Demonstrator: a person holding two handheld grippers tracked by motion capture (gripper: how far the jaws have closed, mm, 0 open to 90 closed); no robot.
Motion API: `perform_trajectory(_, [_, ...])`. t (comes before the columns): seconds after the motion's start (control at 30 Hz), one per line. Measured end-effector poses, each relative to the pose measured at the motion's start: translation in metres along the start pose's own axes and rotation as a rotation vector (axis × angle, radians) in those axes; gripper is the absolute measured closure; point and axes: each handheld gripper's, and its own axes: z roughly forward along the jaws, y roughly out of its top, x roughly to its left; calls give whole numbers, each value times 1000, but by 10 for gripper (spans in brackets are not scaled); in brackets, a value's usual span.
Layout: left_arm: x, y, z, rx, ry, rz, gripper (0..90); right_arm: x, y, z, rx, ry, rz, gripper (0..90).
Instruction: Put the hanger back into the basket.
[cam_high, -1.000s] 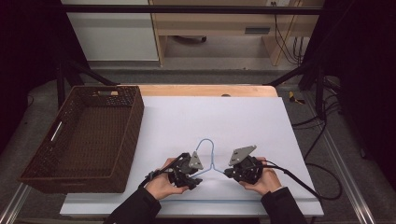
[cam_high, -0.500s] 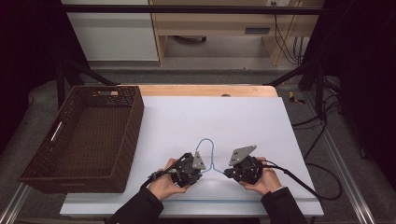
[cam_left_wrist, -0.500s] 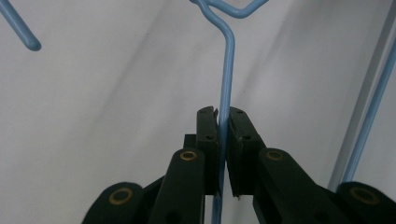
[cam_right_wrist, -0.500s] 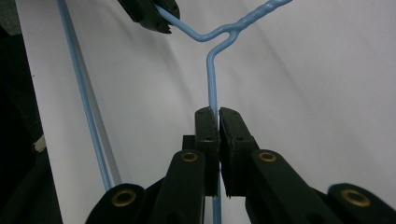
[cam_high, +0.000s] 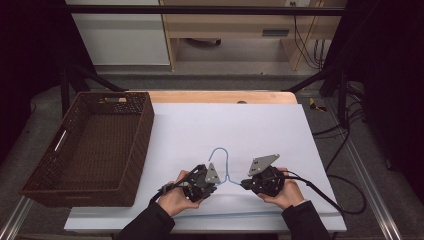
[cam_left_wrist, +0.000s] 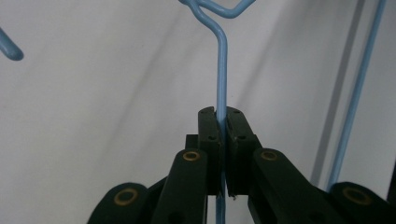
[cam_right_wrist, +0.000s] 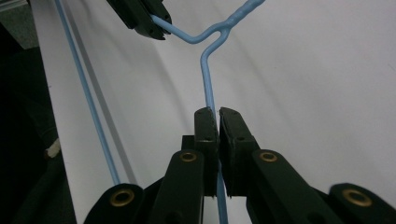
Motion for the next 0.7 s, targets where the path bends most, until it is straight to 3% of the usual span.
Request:
perform_trajectory(0.33, [-3,3,-17,-40,-6,-14,871,-1,2,-16,-72,10,36,857])
perform_trajectory(0.47, [-4,3,-22,-47,12,-10,872,-4,1,-31,-154,-1,56,797])
perform_trajectory(0.7, [0,2,-37,-80,36,-25,873,-11,-6,-59,-268,-111,121,669])
